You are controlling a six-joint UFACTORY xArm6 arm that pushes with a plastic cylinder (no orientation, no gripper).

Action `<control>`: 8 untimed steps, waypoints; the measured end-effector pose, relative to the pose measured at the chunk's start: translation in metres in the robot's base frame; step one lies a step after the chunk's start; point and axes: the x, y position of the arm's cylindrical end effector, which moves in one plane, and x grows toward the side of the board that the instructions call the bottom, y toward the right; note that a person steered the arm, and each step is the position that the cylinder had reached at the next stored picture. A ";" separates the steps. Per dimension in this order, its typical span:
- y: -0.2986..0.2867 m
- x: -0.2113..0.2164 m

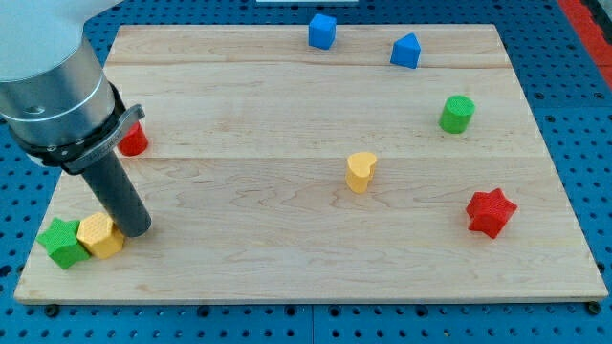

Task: Drag the red circle to the top of green star

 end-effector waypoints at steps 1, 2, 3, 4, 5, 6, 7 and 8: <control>-0.002 -0.028; 0.008 -0.064; 0.032 -0.089; 0.047 -0.119; 0.033 -0.165; -0.018 -0.178; -0.025 -0.158; -0.014 -0.151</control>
